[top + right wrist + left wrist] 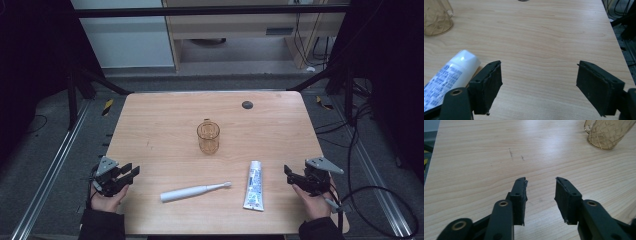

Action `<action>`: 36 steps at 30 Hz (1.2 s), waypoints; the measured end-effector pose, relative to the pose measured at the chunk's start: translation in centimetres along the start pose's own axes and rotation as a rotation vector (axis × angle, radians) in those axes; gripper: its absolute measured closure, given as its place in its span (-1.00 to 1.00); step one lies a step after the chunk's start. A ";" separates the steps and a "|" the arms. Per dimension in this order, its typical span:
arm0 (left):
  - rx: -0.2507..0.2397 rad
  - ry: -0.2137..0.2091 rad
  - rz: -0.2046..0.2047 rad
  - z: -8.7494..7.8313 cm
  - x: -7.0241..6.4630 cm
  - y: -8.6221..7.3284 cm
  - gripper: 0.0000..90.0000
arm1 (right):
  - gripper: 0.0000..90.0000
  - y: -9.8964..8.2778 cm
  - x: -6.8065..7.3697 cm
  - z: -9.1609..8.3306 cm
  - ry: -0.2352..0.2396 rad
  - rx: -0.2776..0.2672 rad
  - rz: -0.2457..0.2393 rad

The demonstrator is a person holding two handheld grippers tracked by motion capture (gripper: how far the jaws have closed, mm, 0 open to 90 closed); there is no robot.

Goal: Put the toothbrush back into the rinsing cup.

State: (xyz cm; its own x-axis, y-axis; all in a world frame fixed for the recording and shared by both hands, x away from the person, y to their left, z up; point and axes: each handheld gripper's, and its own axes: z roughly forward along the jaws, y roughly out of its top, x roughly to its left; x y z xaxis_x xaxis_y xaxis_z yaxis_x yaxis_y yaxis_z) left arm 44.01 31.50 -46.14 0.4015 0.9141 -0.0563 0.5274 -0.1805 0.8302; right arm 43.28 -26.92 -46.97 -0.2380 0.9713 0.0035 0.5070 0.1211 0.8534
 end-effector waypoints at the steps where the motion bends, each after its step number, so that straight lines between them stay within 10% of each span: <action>1: 0.003 -0.004 0.004 0.0 -0.2 0.0 0.40 | -0.51 0.0 0.0 0.0 0.000 0.000 0.000; 13: 0.070 -0.078 0.051 0.4 -2.1 0.3 0.68 | -0.39 0.4 2.9 -0.2 0.071 0.011 -0.062; 36: 0.234 -0.252 0.227 2.8 -7.2 0.1 0.93 | -0.28 0.1 3.1 0.4 0.083 0.045 -0.087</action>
State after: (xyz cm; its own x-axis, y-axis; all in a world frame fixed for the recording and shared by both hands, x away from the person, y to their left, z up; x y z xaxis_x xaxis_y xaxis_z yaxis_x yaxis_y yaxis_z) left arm 43.23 23.95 -47.23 0.6831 0.7290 -0.0444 0.5484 -0.4718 0.6905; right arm 42.90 -23.86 -47.06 -0.3497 0.9365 -0.0242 0.5177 0.2148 0.8282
